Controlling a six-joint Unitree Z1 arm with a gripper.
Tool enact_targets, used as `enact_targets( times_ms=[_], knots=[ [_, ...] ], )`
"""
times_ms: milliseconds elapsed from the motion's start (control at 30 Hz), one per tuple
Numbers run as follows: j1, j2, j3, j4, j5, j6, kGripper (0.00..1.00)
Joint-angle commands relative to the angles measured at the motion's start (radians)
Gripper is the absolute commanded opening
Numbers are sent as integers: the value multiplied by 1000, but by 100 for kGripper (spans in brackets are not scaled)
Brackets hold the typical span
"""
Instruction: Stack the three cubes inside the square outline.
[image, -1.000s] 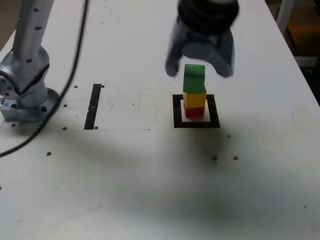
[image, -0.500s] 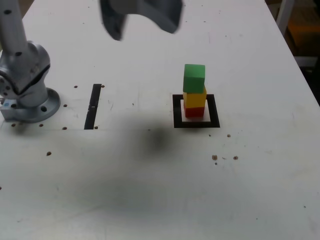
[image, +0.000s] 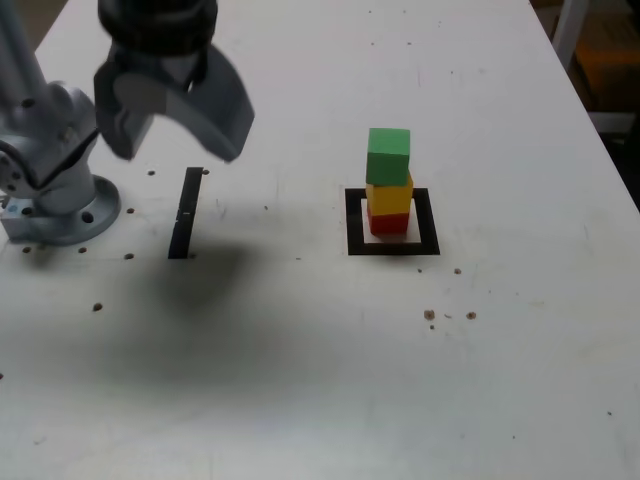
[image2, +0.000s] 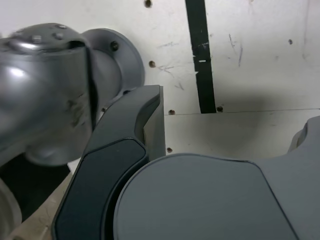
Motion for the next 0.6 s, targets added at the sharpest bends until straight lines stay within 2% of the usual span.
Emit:
enact_targets(
  times_ms=[0, 333, 467, 567],
  knots=[
    [15, -2, 86, -89, -6, 19, 100],
    [81, 76, 170, -226, -27, 131, 100],
    [88, 96, 148, -234, 6, 92, 100],
    [88, 99, 144, -236, 17, 59, 100]
  ],
)
